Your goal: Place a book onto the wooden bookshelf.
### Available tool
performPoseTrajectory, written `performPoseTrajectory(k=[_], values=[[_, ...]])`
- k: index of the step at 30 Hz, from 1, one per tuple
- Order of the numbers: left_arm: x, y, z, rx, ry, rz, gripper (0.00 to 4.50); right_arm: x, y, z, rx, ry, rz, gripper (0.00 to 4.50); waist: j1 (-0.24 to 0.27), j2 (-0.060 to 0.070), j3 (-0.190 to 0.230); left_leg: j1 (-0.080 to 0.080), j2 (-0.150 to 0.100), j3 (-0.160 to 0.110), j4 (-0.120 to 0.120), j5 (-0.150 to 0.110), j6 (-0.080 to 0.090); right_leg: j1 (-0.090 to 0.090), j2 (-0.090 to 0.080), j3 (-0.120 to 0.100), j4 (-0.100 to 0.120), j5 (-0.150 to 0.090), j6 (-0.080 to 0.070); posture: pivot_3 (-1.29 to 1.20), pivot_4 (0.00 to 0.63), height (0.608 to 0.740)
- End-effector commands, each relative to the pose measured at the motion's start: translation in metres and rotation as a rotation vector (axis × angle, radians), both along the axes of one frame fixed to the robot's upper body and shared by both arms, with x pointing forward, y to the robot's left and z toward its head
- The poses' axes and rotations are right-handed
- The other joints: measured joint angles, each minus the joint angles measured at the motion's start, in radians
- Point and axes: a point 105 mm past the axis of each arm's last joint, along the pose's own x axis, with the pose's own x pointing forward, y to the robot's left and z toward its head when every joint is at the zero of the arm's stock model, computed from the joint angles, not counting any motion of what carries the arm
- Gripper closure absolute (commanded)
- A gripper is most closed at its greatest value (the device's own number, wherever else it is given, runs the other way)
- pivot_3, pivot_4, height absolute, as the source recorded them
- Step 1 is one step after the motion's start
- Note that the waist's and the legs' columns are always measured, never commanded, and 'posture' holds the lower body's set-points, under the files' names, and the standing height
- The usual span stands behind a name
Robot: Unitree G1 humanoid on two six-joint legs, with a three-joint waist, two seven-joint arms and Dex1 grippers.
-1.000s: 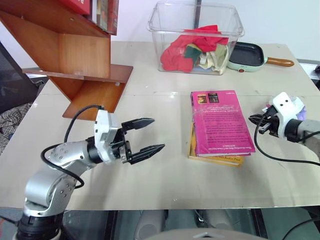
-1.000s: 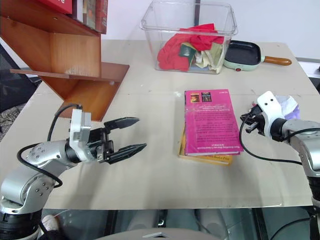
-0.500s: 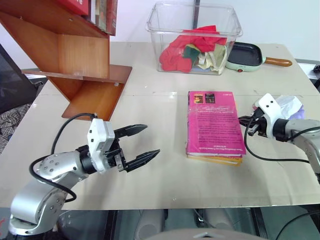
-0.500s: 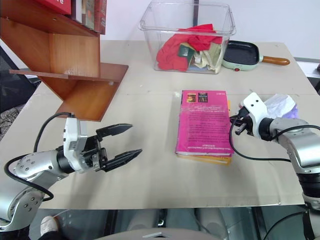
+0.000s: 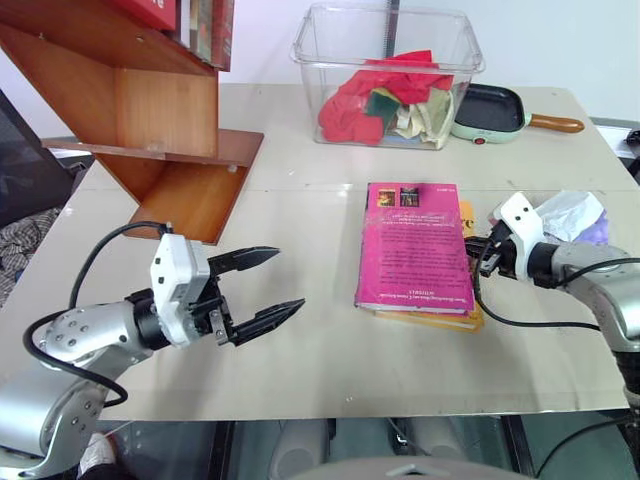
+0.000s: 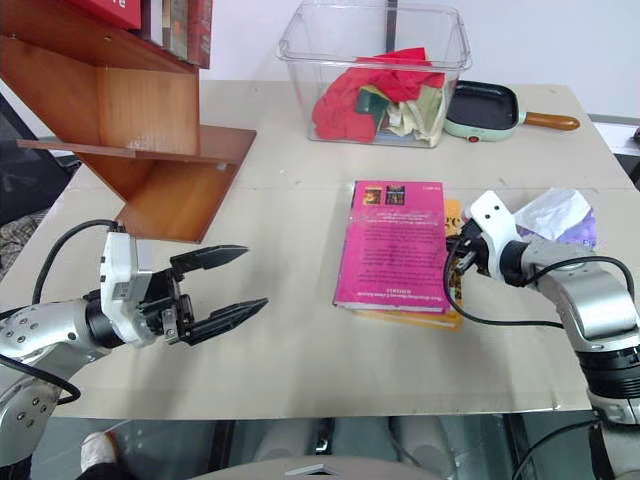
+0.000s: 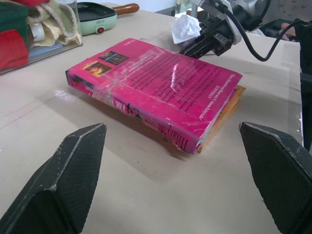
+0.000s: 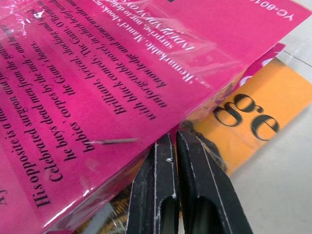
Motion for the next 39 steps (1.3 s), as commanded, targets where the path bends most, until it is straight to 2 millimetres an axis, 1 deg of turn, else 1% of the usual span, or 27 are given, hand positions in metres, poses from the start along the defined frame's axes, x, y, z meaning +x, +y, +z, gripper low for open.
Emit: performPoseTrajectory(k=[1,3,5,6,8,9,10,11,12,13,15,16,19,21,25,27,30,33,35,39], values=[[0.006,0.005,0.007,-0.01,-0.036,0.048,0.0,0.001,-0.02,0.019,-0.036,-0.115,-0.049,4.47,0.002,0.0,0.0,0.0,0.0,0.0,0.0,0.0,0.0,0.0,0.0,0.0,0.0,0.0,0.0,0.0,0.15,0.74],[0.012,0.008,0.005,-0.033,-0.007,0.099,0.0,-0.006,-0.038,0.024,-0.063,-0.159,-0.046,4.47,0.009,0.0,0.0,-0.001,0.0,0.0,0.0,0.0,0.0,0.0,-0.001,-0.001,0.0,0.0,0.0,0.0,0.15,0.74],[0.018,0.011,0.0,-0.046,0.039,0.144,0.0,-0.016,-0.052,0.033,-0.018,-0.174,-0.032,4.47,0.016,0.0,0.0,-0.001,-0.001,0.0,0.0,0.0,0.0,0.0,-0.001,-0.002,0.0,0.0,0.0,0.0,0.15,0.74],[0.018,0.009,-0.003,-0.079,0.098,0.135,0.0,-0.023,-0.056,0.04,0.02,-0.195,-0.004,4.23,0.016,0.0,0.0,-0.001,-0.001,0.0,0.0,0.0,0.0,0.0,-0.002,-0.002,-0.001,0.0,0.0,0.0,0.15,0.74],[0.022,0.007,-0.007,-0.134,0.207,0.124,0.0,-0.041,-0.056,0.052,0.08,-0.222,0.075,3.73,0.015,0.0,0.0,-0.001,0.0,0.0,0.0,0.0,0.0,0.0,-0.001,-0.002,0.0,0.0,0.0,0.0,0.15,0.74],[0.025,0.008,-0.011,-0.129,0.254,0.139,0.0,-0.052,-0.054,0.056,0.109,-0.221,0.124,3.28,0.013,0.0,0.0,-0.001,0.0,-0.001,0.0,0.0,0.0,0.001,-0.001,-0.002,0.0,0.0,0.0,0.0,0.15,0.74],[0.029,0.006,-0.012,-0.158,0.315,0.128,0.0,-0.062,-0.05,0.062,0.135,-0.224,0.163,2.61,0.012,0.0,0.0,0.0,0.001,-0.001,0.0,0.0,0.0,0.001,0.0,-0.003,0.0,0.0,0.0,0.0,0.15,0.74],[0.034,0.004,-0.012,-0.195,0.36,0.12,0.0,-0.069,-0.046,0.068,0.162,-0.229,0.189,2.27,0.011,0.0,0.0,0.0,0.001,-0.001,0.0,0.0,0.0,0.002,0.0,-0.003,0.0,0.0,0.0,0.0,0.15,0.74],[0.038,0.003,-0.01,-0.231,0.403,0.112,0.0,-0.075,-0.041,0.073,0.188,-0.238,0.208,1.73,0.01,0.0,0.0,0.001,0.001,-0.002,0.0,0.0,0.0,0.002,0.0,-0.003,0.001,0.0,0.0,0.0,0.15,0.74],[0.045,0.002,-0.013,-0.261,0.471,0.117,0.0,-0.084,-0.036,0.076,0.21,-0.236,0.238,1.35,0.009,0.0,0.0,0.001,0.001,-0.002,0.0,0.0,0.0,0.002,0.001,-0.004,0.002,0.0,0.0,0.0,0.15,0.74],[0.056,-0.001,-0.02,-0.289,0.577,0.134,0.0,-0.098,-0.028,0.078,0.229,-0.225,0.274,0.22,0.003,0.0,0.0,0.003,0.001,-0.003,0.001,0.0,0.0,0.004,0.002,-0.004,0.002,0.0,0.0,0.0,0.15,0.74],[0.061,-0.005,-0.025,-0.304,0.637,0.132,0.0,-0.105,-0.025,0.078,0.241,-0.219,0.287,0.05,0.002,0.0,0.0,0.003,0.001,-0.003,0.001,0.0,0.0,0.004,0.001,-0.004,0.002,0.0,0.001,0.0,0.15,0.74],[0.078,-0.018,-0.032,-0.401,0.823,0.104,0.0,-0.124,-0.02,0.077,0.256,-0.217,0.297,0.05,0.005,-0.001,-0.001,0.002,0.0,-0.003,0.001,0.0,0.0,0.004,0.001,-0.004,0.002,0.0,0.001,0.0,0.15,0.74],[0.088,-0.027,-0.034,-0.45,0.914,0.08,0.0,-0.13,-0.022,0.076,0.243,-0.225,0.279,0.05,0.006,-0.002,0.0,0.001,-0.001,-0.003,0.002,0.0,0.0,0.004,0.0,-0.004,0.002,0.0,0.001,0.0,0.15,0.74],[0.108,-0.044,-0.038,-0.513,1.063,0.047,0.0,-0.138,-0.027,0.075,0.225,-0.246,0.247,0.05,0.007,-0.003,-0.001,0.001,-0.003,-0.003,0.003,0.0,0.0,0.004,-0.001,-0.004,0.002,0.0,0.001,0.0,0.15,0.74],[0.115,-0.056,-0.041,-0.524,1.123,0.03,0.0,-0.14,-0.031,0.076,0.2,-0.275,0.22,0.05,0.005,-0.004,-0.001,0.001,-0.003,-0.003,0.003,0.0,0.0,0.004,-0.001,-0.004,0.002,0.0,0.001,0.0,0.15,0.74],[0.124,-0.072,-0.043,-0.541,1.19,-0.002,0.0,-0.142,-0.033,0.074,0.193,-0.277,0.205,0.05,0.004,-0.004,-0.001,0.001,-0.003,-0.002,0.003,0.0,0.0,0.004,-0.001,-0.004,0.002,0.0,0.001,0.0,0.15,0.74],[0.131,-0.087,-0.047,-0.54,1.218,-0.016,0.0,-0.143,-0.034,0.073,0.192,-0.278,0.195,0.05,0.002,-0.004,-0.001,0.001,-0.004,-0.001,0.003,0.0,0.0,0.004,0.0,-0.004,0.002,0.0,0.0,0.0,0.15,0.74],[0.135,-0.1,-0.053,-0.524,1.228,-0.026,0.0,-0.144,-0.035,0.073,0.188,-0.282,0.185,0.05,0.003,-0.004,-0.001,0.001,-0.004,-0.001,0.003,0.0,-0.001,0.004,-0.001,-0.004,0.002,0.0,0.0,0.0,0.15,0.74],[0.137,-0.113,-0.065,-0.489,1.243,-0.045,0.0,-0.146,-0.035,0.073,0.177,-0.284,0.172,0.05,0.004,-0.004,-0.001,0.0,-0.004,-0.001,0.003,0.0,-0.001,0.004,-0.001,-0.004,0.001,0.0,0.0,0.0,0.15,0.74]])
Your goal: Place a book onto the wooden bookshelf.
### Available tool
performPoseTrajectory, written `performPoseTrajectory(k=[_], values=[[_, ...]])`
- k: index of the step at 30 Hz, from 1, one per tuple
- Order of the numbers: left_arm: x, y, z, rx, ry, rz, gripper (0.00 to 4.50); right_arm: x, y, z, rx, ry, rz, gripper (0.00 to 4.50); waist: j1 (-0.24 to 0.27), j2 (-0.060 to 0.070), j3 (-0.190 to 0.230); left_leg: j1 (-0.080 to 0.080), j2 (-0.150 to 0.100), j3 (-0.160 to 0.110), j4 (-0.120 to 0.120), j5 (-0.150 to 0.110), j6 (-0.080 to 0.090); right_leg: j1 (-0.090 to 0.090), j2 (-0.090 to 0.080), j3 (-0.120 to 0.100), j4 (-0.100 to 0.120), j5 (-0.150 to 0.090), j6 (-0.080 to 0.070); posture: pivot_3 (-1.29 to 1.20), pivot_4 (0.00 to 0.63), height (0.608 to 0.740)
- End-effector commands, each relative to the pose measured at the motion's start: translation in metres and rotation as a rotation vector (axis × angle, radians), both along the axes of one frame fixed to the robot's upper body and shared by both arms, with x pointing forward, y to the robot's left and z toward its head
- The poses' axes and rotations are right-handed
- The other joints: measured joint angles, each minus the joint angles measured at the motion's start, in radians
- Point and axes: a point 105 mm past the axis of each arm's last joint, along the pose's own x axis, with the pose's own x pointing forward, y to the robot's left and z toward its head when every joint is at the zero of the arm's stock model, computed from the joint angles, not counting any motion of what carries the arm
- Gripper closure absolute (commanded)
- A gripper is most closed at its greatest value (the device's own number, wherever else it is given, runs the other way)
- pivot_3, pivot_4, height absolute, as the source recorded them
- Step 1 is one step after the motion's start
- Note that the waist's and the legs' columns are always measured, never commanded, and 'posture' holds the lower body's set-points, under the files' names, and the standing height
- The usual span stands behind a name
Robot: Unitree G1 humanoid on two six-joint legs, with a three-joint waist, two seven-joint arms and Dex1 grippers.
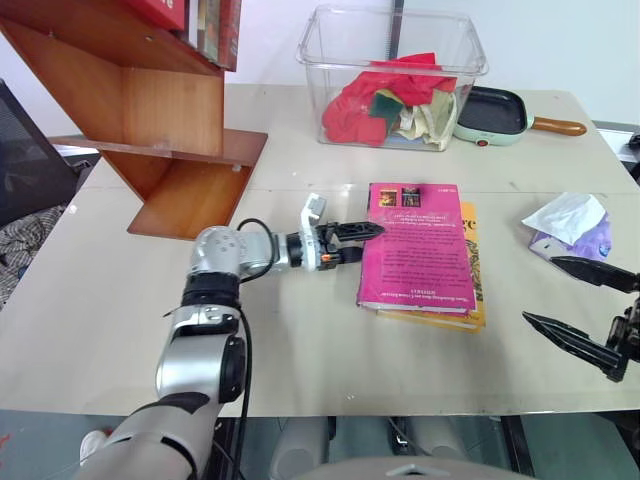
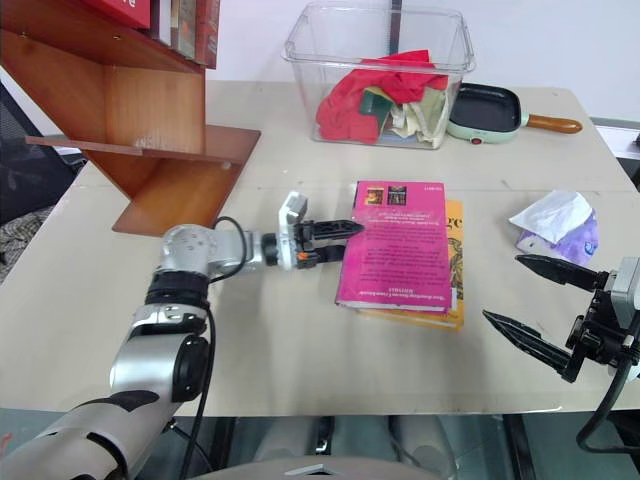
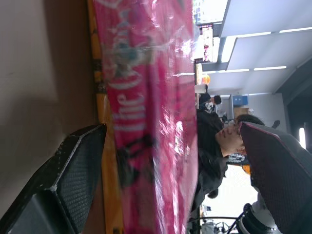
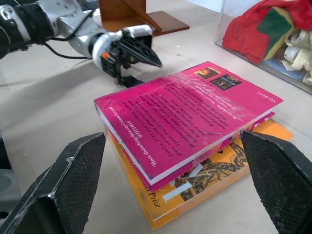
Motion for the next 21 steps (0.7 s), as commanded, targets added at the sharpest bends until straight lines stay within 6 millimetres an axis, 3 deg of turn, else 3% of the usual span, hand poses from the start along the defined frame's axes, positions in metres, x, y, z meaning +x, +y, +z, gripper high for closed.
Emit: performPoseTrajectory(k=[1,3,7,11,15,21], values=[[0.003,-0.008,-0.001,-0.012,-0.025,-0.026,0.0,-0.004,-0.001,0.009,-0.025,-0.051,-0.019,0.05,0.0,0.0,0.0,0.0,0.0,0.0,0.0,0.0,0.0,0.0,0.0,0.0,0.0,0.0,0.0,0.0,0.15,0.74],[0.005,-0.01,-0.004,-0.018,-0.024,-0.032,0.0,-0.006,-0.001,0.009,-0.035,-0.05,-0.026,0.05,0.001,0.0,0.0,0.0,0.0,0.0,0.0,0.0,0.0,0.0,0.0,0.0,0.0,0.0,0.0,0.0,0.15,0.74],[0.005,-0.01,-0.003,-0.044,-0.036,-0.047,1.12,-0.01,-0.002,0.008,-0.04,-0.041,-0.036,0.0,0.005,0.0,0.0,0.0,0.0,0.0,0.0,0.0,0.0,0.0,0.0,0.0,0.0,0.0,0.0,0.0,0.15,0.74],[0.005,-0.005,0.005,-0.101,-0.04,-0.045,3.11,-0.01,-0.003,0.004,-0.042,-0.033,-0.044,0.0,0.004,0.0,0.0,0.0,0.0,0.0,0.0,0.0,0.0,0.0,0.0,0.0,0.0,0.0,0.0,0.0,0.15,0.74],[0.002,0.008,0.022,-0.137,-0.083,-0.045,4.27,-0.008,-0.003,0.001,-0.039,-0.033,-0.047,0.0,0.0,0.0,0.0,0.0,0.0,-0.001,0.0,0.0,0.0,0.0,0.0,0.0,0.0,0.0,0.0,0.0,0.15,0.74],[-0.003,0.041,0.085,-0.164,-0.309,0.011,4.37,0.001,-0.004,-0.003,-0.023,-0.037,-0.034,0.0,-0.004,0.0,0.0,0.0,0.002,-0.004,0.0,0.0,0.0,-0.001,0.0,0.0,0.0,0.0,0.0,0.0,0.15,0.74]])
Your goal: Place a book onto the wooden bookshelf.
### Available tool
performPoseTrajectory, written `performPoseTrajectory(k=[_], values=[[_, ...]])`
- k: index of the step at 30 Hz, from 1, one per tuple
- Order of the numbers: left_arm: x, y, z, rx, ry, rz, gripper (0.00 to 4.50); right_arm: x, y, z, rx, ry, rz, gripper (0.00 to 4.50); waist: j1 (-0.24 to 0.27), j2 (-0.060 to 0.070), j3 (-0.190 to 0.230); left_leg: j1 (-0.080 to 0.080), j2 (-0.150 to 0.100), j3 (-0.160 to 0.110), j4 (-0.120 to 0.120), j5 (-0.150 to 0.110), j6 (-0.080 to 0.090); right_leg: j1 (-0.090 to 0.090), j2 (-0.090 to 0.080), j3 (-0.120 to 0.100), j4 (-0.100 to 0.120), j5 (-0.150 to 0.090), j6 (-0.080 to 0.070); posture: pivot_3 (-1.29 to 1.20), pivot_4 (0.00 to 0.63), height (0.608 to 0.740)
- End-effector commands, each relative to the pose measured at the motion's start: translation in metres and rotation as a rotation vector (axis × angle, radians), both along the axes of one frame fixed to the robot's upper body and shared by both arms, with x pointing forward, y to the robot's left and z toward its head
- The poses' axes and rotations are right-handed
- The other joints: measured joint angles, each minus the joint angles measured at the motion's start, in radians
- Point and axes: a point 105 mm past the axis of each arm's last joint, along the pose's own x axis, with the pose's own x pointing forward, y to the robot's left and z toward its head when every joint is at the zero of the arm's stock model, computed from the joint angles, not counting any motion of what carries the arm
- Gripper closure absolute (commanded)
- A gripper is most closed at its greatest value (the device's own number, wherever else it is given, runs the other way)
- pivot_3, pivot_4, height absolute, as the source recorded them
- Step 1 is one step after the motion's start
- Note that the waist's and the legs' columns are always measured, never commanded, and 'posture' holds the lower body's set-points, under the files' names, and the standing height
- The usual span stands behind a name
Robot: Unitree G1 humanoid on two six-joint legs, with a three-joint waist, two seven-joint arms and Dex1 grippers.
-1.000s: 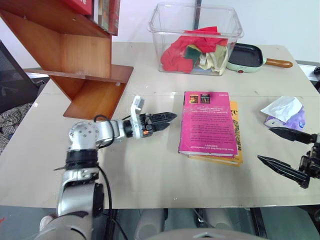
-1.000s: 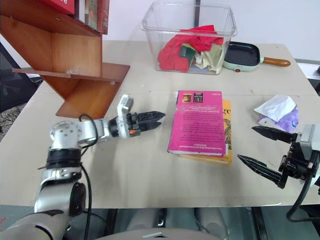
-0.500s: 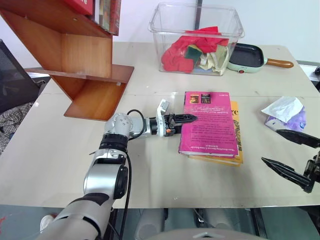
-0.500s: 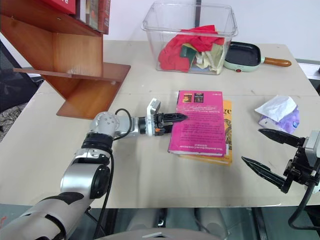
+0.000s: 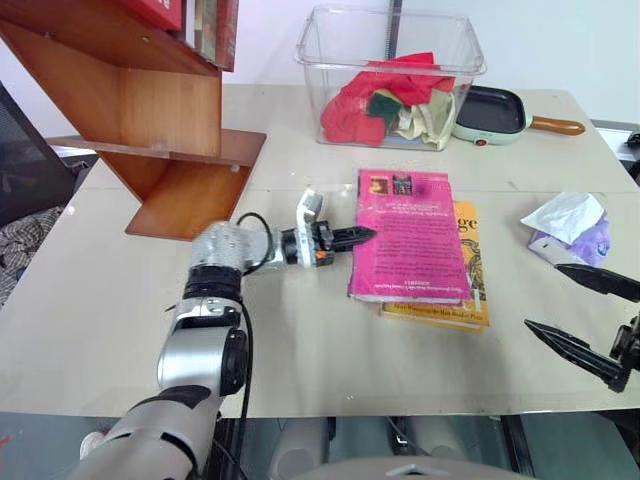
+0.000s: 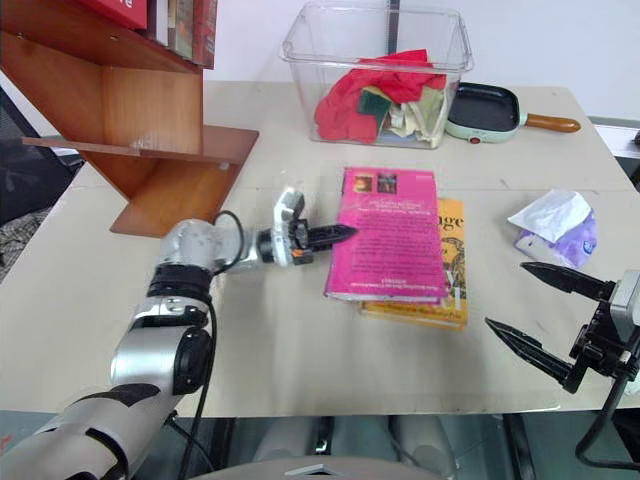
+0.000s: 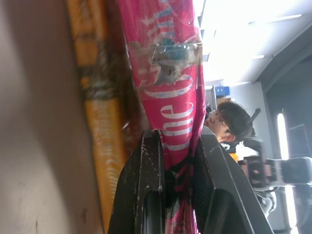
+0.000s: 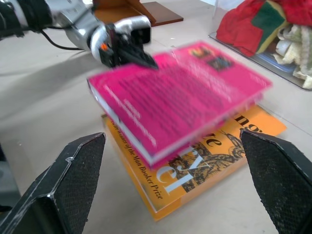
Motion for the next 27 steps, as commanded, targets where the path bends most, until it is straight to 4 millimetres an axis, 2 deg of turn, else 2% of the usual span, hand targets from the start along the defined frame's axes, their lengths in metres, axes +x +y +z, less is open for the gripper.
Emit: performPoseTrajectory(k=[1,4,6,7,10,15,17,19,21,23,27], values=[[-0.006,0.018,0.058,0.001,-0.261,0.048,4.37,0.006,0.001,0.002,0.002,-0.035,0.02,0.0,0.002,0.0,0.0,0.0,0.0,0.0,0.0,0.0,0.0,0.0,0.0,0.0,0.0,0.0,0.0,0.0,0.15,0.74],[-0.013,0.032,0.082,0.142,-0.516,0.152,4.37,0.013,0.003,0.002,0.015,-0.043,0.047,0.0,0.003,0.0,0.0,0.0,0.001,0.0,0.0,0.0,-0.001,0.0,-0.001,0.001,0.0,0.0,0.0,0.0,0.15,0.74],[-0.027,0.039,0.099,0.322,-0.816,0.202,4.37,0.018,0.005,0.002,0.029,-0.053,0.068,0.0,0.0,0.0,0.0,0.001,0.001,0.0,0.0,0.001,-0.003,0.0,-0.002,0.001,0.0,0.0,0.0,0.0,0.15,0.74],[-0.033,0.039,0.102,0.379,-0.907,0.199,4.37,0.02,0.006,0.002,0.034,-0.056,0.074,0.0,-0.001,0.0,0.0,0.001,0.001,0.001,0.0,0.002,-0.004,0.0,-0.002,0.002,0.0,0.0,0.0,0.0,0.15,0.74],[-0.042,0.05,0.12,0.684,-1.352,0.211,4.37,0.03,0.009,0.002,0.055,-0.072,0.101,0.0,0.006,0.001,0.0,0.002,0.001,0.002,-0.003,0.002,-0.005,0.0,-0.002,0.003,-0.001,0.0,0.0,0.0,0.15,0.74],[-0.059,0.058,0.148,1.038,-2.022,0.016,4.37,0.044,0.014,0.003,0.075,-0.097,0.153,0.0,0.026,0.001,0.001,0.001,-0.001,0.007,-0.003,0.001,-0.002,0.0,-0.001,0.002,-0.003,-0.002,-0.005,0.0,0.15,0.74],[-0.059,0.063,0.168,1.094,-2.183,0.017,4.37,0.05,0.015,0.004,0.083,-0.111,0.164,0.0,0.031,0.001,0.001,0.001,-0.001,0.008,-0.003,0.001,-0.001,0.0,-0.001,0.002,-0.003,-0.002,-0.005,0.0,0.15,0.74],[-0.061,0.073,0.192,1.154,-2.272,0.05,4.37,0.056,0.016,0.005,0.086,-0.122,0.177,0.0,0.031,0.001,0.001,0.0,-0.001,0.007,-0.003,0.001,-0.001,0.0,-0.001,0.001,-0.003,-0.002,-0.005,0.0,0.15,0.74],[-0.063,0.091,0.21,1.259,-2.283,0.055,4.37,0.06,0.019,0.005,0.087,-0.129,0.198,0.0,0.026,0.0,0.001,-0.001,-0.001,0.007,-0.002,0.0,0.0,0.0,-0.001,0.0,-0.003,-0.002,-0.004,0.0,0.15,0.74],[-0.065,0.109,0.216,1.351,-2.266,0.025,4.37,0.062,0.022,0.005,0.082,-0.132,0.219,0.0,0.015,0.002,0.002,0.0,0.0,0.008,-0.002,0.0,0.0,0.0,0.0,0.001,-0.003,0.0,0.0,0.0,0.15,0.74],[-0.073,0.156,0.21,1.56,-2.098,-0.128,4.37,0.069,0.026,0.011,0.075,-0.152,0.259,0.0,-0.008,0.003,0.003,0.0,0.001,0.009,-0.005,0.0,0.0,-0.003,0.001,0.001,-0.002,0.0,0.0,0.0,0.15,0.74]])
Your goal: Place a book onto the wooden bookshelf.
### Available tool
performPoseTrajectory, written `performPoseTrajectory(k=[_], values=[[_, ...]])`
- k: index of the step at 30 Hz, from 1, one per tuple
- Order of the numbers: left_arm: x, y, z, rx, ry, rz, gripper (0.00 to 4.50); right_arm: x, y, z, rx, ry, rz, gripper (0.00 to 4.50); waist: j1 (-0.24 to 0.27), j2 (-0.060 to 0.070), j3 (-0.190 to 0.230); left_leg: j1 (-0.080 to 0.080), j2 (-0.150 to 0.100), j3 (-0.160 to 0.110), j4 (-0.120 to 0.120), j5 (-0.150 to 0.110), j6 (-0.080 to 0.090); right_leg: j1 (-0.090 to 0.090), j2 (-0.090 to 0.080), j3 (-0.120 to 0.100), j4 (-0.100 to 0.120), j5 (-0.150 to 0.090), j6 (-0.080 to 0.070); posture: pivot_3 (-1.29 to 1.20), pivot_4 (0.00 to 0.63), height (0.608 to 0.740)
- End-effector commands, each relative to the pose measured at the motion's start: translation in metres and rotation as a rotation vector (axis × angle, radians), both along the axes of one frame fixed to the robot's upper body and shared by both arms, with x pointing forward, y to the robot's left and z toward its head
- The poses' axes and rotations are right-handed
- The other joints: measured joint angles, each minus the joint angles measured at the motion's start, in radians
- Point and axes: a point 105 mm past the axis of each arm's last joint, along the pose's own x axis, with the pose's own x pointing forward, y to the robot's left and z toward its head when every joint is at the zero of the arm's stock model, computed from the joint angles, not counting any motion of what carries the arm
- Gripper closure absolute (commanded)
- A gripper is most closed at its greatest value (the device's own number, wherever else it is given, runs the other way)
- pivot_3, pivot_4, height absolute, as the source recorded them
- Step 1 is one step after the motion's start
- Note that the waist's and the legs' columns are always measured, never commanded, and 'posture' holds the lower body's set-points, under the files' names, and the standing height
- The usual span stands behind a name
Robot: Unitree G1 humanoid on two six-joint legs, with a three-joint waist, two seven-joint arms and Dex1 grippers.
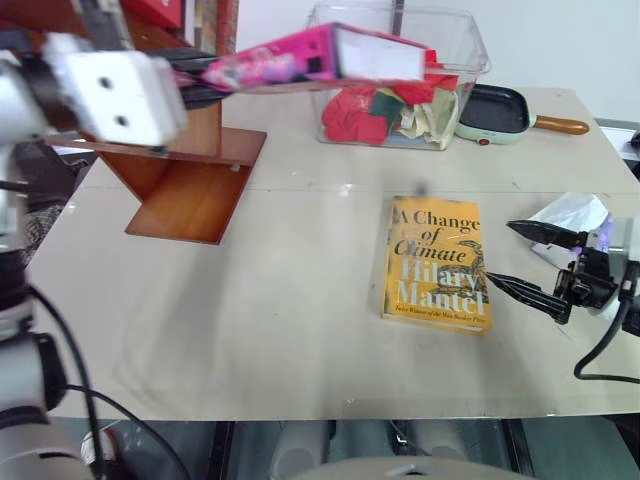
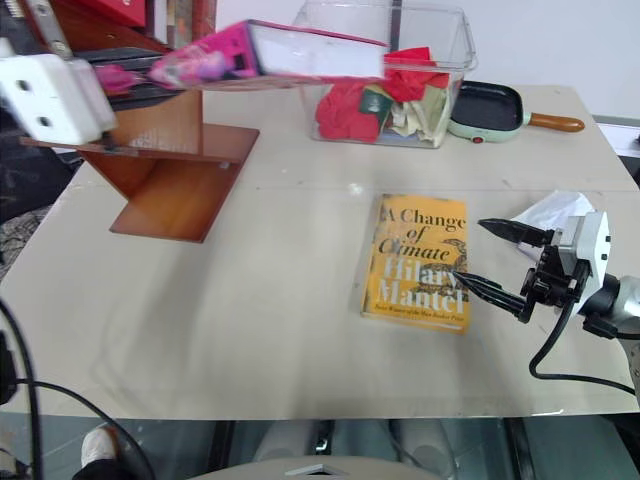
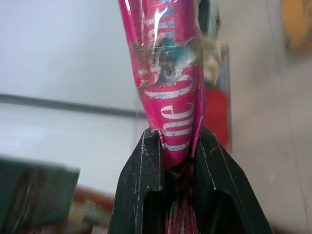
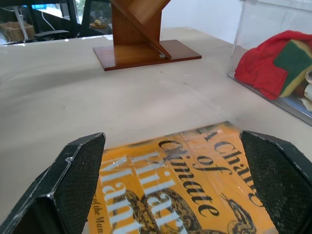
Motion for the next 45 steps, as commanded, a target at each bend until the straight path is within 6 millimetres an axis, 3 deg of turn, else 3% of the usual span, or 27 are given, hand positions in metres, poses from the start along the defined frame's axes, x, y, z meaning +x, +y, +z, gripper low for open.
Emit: performPoseTrajectory(k=[1,6,10,17,20,23,24,25,26,27,29,35,40,42,45], values=[[-0.014,0.037,0.007,0.084,0.03,0.117,4.37,0.003,0.003,0.013,-0.007,-0.062,0.038,0.0,-0.002,0.0,0.0,0.0,0.0,0.001,-0.001,0.0,0.0,-0.001,0.0,0.0,0.0,0.0,0.0,0.0,0.15,0.74],[-0.02,0.074,0.01,0.156,0.047,0.246,4.37,0.006,0.006,0.03,0.029,-0.11,0.057,0.0,0.009,-0.001,0.002,-0.002,0.001,-0.001,-0.001,0.0,0.0,-0.002,0.0,-0.001,0.001,0.0,0.0,0.0,0.15,0.74],[-0.01,0.103,0.006,0.205,0.026,0.341,4.37,0.005,0.012,0.048,0.075,-0.157,0.09,0.0,0.011,-0.001,0.002,-0.002,0.0,-0.001,0.0,0.0,0.0,-0.001,0.0,-0.002,0.001,0.0,0.0,0.0,0.15,0.74],[0.018,0.134,-0.017,0.172,0.055,0.431,4.37,-0.009,0.026,0.063,0.091,-0.222,0.151,0.0,0.012,-0.002,0.001,-0.002,0.0,-0.002,0.001,0.0,0.0,0.0,0.0,-0.003,0.002,0.0,0.0,0.0,0.15,0.74],[0.019,0.143,-0.033,0.177,0.113,0.445,4.37,-0.014,0.03,0.067,0.117,-0.23,0.16,0.0,-0.003,-0.002,0.001,-0.002,0.0,-0.001,0.001,0.0,0.0,-0.001,0.0,-0.002,0.002,0.0,0.0,0.0,0.15,0.74],[0.017,0.147,-0.036,0.139,0.124,0.443,4.37,-0.016,0.031,0.066,0.128,-0.229,0.157,0.0,-0.004,-0.002,0.001,0.0,0.001,-0.001,0.001,0.0,0.0,-0.001,0.0,-0.002,0.004,0.0,0.0,0.0,0.15,0.74],[0.015,0.148,-0.034,0.118,0.119,0.436,3.57,-0.016,0.031,0.066,0.136,-0.23,0.157,0.0,-0.004,-0.002,0.001,0.0,0.001,-0.001,0.001,0.0,0.0,-0.001,0.0,-0.002,0.005,0.0,0.0,0.0,0.15,0.74],[0.012,0.149,-0.033,0.103,0.11,0.43,3.35,-0.017,0.032,0.068,0.15,-0.233,0.158,0.0,-0.006,-0.002,0.001,0.001,0.001,0.0,0.001,0.0,0.0,-0.001,0.001,-0.002,0.005,0.0,0.0,0.0,0.15,0.74],[0.008,0.149,-0.029,0.089,0.086,0.416,3.06,-0.018,0.033,0.069,0.168,-0.235,0.159,0.0,-0.009,-0.002,0.001,0.001,0.001,0.0,0.001,0.0,0.0,-0.001,0.001,-0.002,0.005,0.0,0.0,0.0,0.15,0.74],[0.004,0.147,-0.025,0.072,0.058,0.396,2.43,-0.018,0.033,0.071,0.18,-0.236,0.158,0.0,-0.009,-0.002,0.001,0.001,0.001,0.0,0.001,0.0,0.0,-0.001,0.001,-0.002,0.006,0.0,0.0,0.0,0.15,0.74],[-0.005,0.145,-0.022,0.057,0.041,0.363,1.59,-0.017,0.033,0.07,0.188,-0.233,0.156,0.0,-0.012,-0.002,0.001,0.001,0.002,0.0,0.002,0.0,0.0,-0.001,0.001,-0.002,0.005,0.0,0.0,0.0,0.15,0.74],[-0.029,0.131,-0.012,-0.145,0.081,0.306,1.59,-0.015,0.025,0.066,0.208,-0.203,0.132,0.0,-0.009,-0.002,0.001,-0.002,0.005,-0.001,0.002,0.0,0.0,-0.001,-0.002,-0.002,0.003,0.0,0.0,0.0,0.15,0.74],[-0.053,0.093,-0.007,-0.344,0.349,0.249,1.59,-0.003,0.017,0.056,0.197,-0.154,0.133,0.0,0.001,-0.002,0.001,-0.001,0.005,0.0,0.002,0.0,0.0,0.0,-0.002,-0.002,0.002,0.0,0.0,0.0,0.15,0.74],[-0.063,0.072,0.001,-0.4,0.42,0.2,1.59,0.0,0.013,0.054,0.188,-0.144,0.132,0.0,0.005,-0.002,0.002,-0.001,0.004,0.0,0.002,0.0,0.0,0.0,-0.001,-0.003,0.002,0.0,0.0,0.0,0.15,0.74],[-0.079,0.032,-0.004,-0.466,0.624,0.109,1.59,0.003,0.01,0.054,0.182,-0.137,0.128,0.0,0.005,-0.002,0.002,0.0,0.004,-0.001,0.002,0.0,0.0,0.0,0.0,-0.002,0.003,0.0,0.0,0.0,0.15,0.74]])
